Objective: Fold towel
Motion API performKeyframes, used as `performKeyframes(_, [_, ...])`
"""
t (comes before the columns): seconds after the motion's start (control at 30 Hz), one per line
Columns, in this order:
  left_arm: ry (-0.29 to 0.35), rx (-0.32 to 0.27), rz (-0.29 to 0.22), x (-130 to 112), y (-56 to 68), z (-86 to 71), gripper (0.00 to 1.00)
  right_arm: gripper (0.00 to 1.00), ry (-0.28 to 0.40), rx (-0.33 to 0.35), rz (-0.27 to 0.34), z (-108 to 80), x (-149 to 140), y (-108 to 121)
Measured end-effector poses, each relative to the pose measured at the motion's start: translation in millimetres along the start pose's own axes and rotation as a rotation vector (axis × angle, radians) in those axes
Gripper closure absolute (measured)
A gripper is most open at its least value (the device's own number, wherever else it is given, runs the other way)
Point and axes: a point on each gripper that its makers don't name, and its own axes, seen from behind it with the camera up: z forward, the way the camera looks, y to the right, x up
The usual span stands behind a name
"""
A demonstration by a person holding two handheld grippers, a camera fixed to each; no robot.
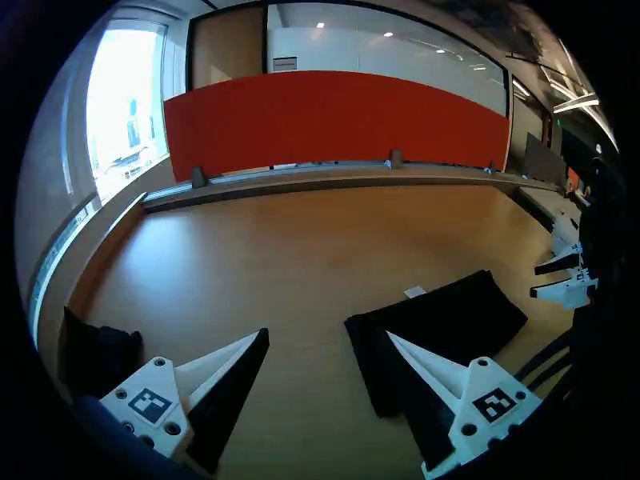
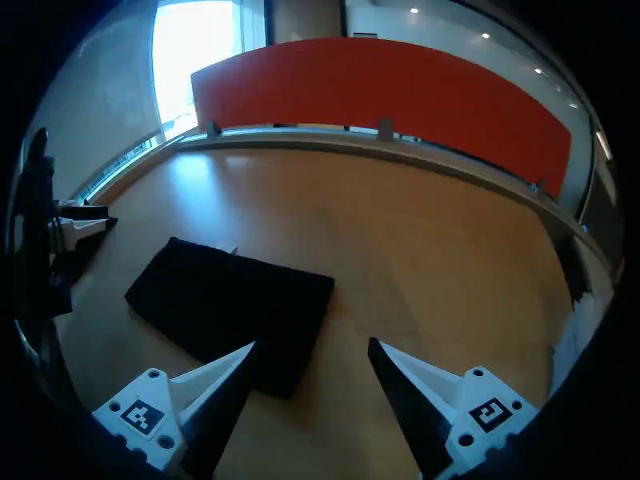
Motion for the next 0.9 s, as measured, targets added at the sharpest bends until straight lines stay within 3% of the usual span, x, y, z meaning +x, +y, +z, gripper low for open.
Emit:
performKeyframes(0.6, [0.028, 0.087, -0.071, -15.2, -25.8, -40.2, 0.02, 0.0, -0.077, 0.125, -0.164, 9.9, -33.0, -22.8])
performKeyframes(0.9, [0.028, 0.106, -0.072, -29.5, -32.4, -62.3, 0.02, 0.03, -0.137, 0.163, -0.264, 12.9, -47.4, -25.6])
